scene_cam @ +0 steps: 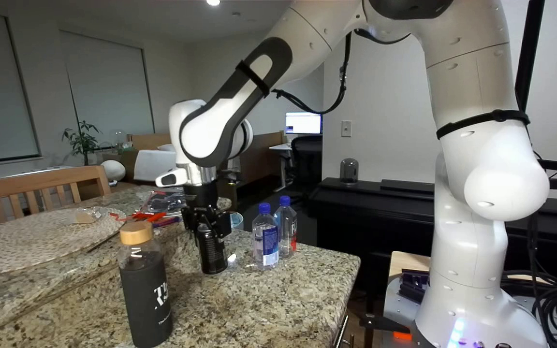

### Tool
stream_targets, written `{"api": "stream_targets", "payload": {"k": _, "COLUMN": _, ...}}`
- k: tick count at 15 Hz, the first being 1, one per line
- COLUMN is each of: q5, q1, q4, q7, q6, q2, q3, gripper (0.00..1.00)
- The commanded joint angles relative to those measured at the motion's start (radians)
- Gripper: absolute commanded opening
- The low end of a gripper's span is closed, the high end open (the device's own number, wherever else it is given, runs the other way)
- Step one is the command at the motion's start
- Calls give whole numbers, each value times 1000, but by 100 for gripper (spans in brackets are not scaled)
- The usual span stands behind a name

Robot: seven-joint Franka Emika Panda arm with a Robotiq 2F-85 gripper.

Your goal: Move the left transparent bottle to the right, the move the can to the left

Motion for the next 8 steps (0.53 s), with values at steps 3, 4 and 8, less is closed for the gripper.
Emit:
{"api": "stream_targets", "payload": {"k": 3, "q5": -52, "q1": 31, "q4": -60, "q7": 128, "q6": -67, "q2": -123, "q3": 22, "gripper": 47}}
{"api": "stream_targets", "payload": {"k": 4, "q5": -54, "q1": 38, "q4": -69, "q7": 146, "q6": -78, "q2": -138, "q3": 26, "gripper": 47}}
{"api": "stream_targets", "payload": {"k": 8, "q5": -59, "q1": 66, "q4": -115, "q7": 208, "q6": -127, "q2": -198, "q3": 49, "gripper": 47}}
